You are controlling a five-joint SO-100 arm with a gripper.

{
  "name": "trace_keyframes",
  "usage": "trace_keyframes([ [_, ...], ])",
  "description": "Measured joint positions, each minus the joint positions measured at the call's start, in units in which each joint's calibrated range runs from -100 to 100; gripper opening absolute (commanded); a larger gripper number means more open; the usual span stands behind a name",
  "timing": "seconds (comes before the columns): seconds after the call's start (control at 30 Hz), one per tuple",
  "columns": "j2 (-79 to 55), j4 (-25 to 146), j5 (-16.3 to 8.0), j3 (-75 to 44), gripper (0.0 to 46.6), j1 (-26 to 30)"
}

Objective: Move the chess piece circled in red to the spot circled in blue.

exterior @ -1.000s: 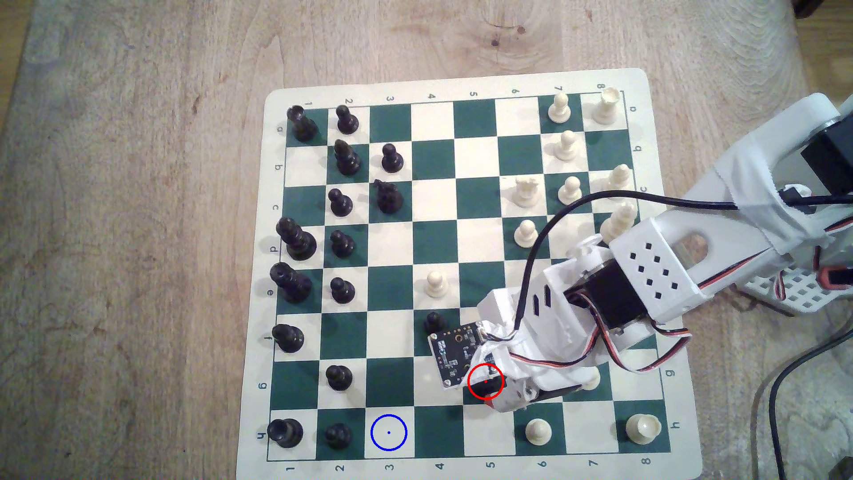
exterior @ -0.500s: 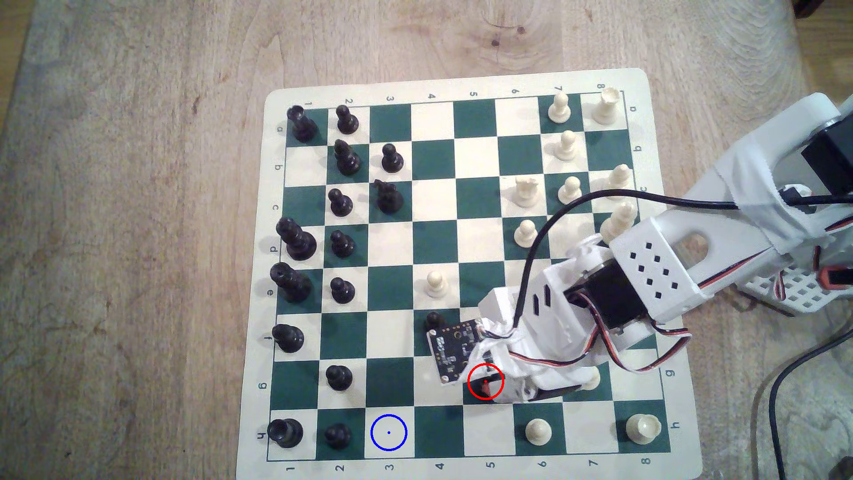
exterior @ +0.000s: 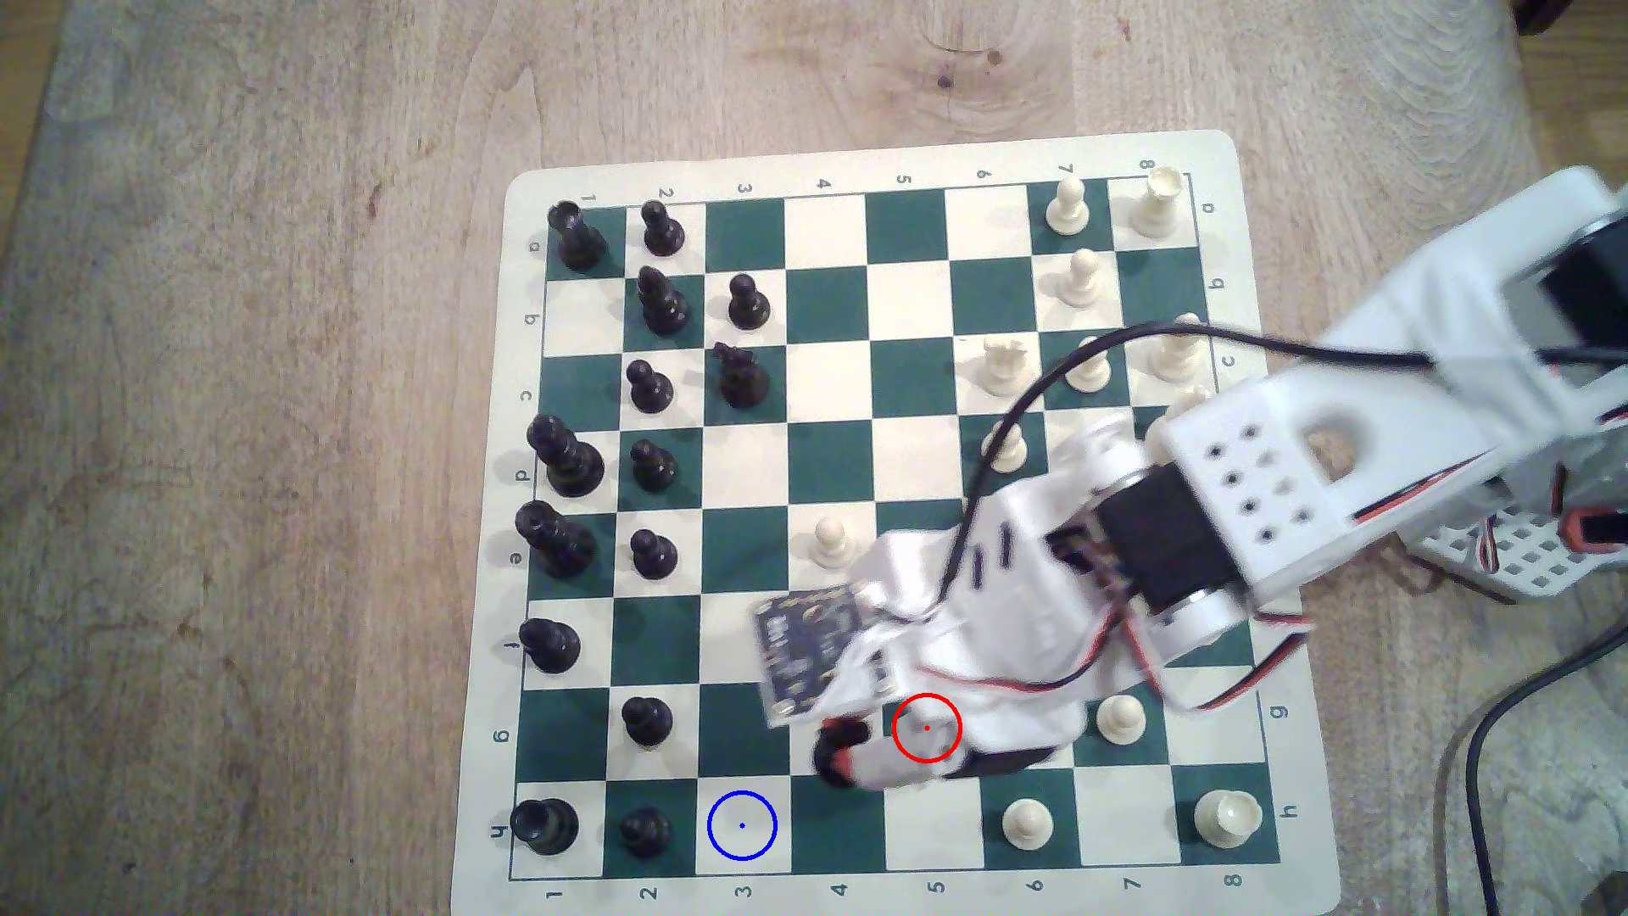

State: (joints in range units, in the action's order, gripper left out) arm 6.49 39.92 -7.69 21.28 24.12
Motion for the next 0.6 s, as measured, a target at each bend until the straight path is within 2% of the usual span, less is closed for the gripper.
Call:
trace_keyframes([
  [0.3,-14.7,-5.1,0.1,-9.9,0.3,0.7],
  [0.6,-22.3,-5.4,0.1,-18.7,0.3,0.7],
])
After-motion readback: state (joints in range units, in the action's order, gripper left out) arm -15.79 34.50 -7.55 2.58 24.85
